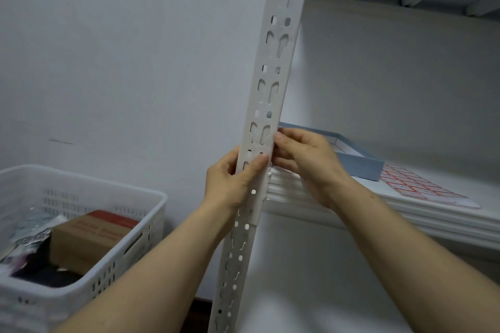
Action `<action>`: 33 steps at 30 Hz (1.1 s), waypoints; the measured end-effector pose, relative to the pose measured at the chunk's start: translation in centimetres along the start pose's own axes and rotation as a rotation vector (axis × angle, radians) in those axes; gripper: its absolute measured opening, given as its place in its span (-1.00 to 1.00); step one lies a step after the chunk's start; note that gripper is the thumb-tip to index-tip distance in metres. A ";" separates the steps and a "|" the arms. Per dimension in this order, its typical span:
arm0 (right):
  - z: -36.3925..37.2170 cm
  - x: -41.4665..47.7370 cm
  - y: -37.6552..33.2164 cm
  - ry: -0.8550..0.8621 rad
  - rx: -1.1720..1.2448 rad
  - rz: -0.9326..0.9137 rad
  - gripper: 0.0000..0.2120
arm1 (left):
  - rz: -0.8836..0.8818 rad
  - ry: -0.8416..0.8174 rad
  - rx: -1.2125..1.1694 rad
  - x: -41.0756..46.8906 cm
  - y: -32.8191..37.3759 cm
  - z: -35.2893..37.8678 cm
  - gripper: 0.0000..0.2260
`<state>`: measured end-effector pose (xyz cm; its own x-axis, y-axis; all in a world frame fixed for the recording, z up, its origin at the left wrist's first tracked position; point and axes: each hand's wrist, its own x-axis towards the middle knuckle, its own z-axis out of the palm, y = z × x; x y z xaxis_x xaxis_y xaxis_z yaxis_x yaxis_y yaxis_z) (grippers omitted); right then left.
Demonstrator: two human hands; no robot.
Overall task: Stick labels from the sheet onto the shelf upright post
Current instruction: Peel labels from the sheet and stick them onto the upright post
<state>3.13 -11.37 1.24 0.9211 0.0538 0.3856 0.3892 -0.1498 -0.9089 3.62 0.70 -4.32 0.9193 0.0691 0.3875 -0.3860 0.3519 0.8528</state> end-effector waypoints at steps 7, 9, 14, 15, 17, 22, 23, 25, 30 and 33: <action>-0.3 -0.2 -0.2 -0.050 0.067 0.012 -0.79 | 0.006 0.003 -0.026 -0.4 -0.5 -0.2 -0.75; -0.2 -0.2 -0.1 -0.051 0.079 0.003 -0.77 | 0.021 0.015 -0.038 -0.4 -0.6 0.1 -0.75; -0.4 -0.1 0.0 -0.051 0.081 0.003 -0.76 | 0.033 0.068 -0.076 -0.5 -0.5 0.7 -0.79; -0.4 -0.1 0.0 -0.049 0.085 0.005 -0.77 | 0.034 0.075 -0.080 -0.5 -0.5 0.7 -0.80; -0.4 -0.1 0.0 -0.051 0.096 0.009 -0.78 | 0.034 0.081 -0.084 -0.5 -0.4 0.8 -0.81; -0.5 -0.2 0.0 -0.057 0.118 0.008 -0.79 | 0.024 0.029 -0.060 -0.7 -0.4 0.5 -0.76; -0.5 -0.2 0.0 -0.057 0.122 0.008 -0.79 | 0.028 0.015 -0.059 -0.8 -0.4 0.5 -0.75; -0.6 -0.2 0.0 -0.056 0.128 0.009 -0.77 | 0.036 0.012 -0.072 -0.8 -0.4 0.6 -0.75; -0.5 -0.1 0.0 -0.057 0.139 0.012 -0.73 | 0.035 0.056 -0.098 -0.8 -0.4 0.9 -0.76; -0.6 -0.1 0.0 -0.055 0.132 0.011 -0.73 | 0.029 0.064 -0.096 -0.8 -0.5 0.8 -0.75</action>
<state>3.00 -11.96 1.26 0.9230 0.1069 0.3695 0.3735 -0.0194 -0.9274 3.03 -0.30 -4.73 0.9119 0.1391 0.3862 -0.4065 0.4367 0.8025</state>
